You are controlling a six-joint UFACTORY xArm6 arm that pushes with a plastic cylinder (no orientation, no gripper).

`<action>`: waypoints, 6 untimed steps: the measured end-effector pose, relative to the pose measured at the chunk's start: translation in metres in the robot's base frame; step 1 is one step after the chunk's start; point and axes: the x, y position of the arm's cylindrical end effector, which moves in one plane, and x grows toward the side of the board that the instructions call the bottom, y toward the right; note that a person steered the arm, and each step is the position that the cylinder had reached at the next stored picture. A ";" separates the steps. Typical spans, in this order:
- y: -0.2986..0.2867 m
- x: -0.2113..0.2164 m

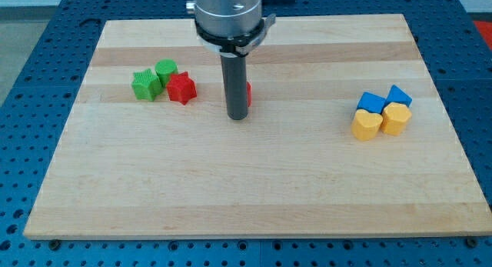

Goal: Nudge the red star a bit up

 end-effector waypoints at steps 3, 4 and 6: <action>-0.078 -0.007; -0.072 -0.039; -0.051 -0.045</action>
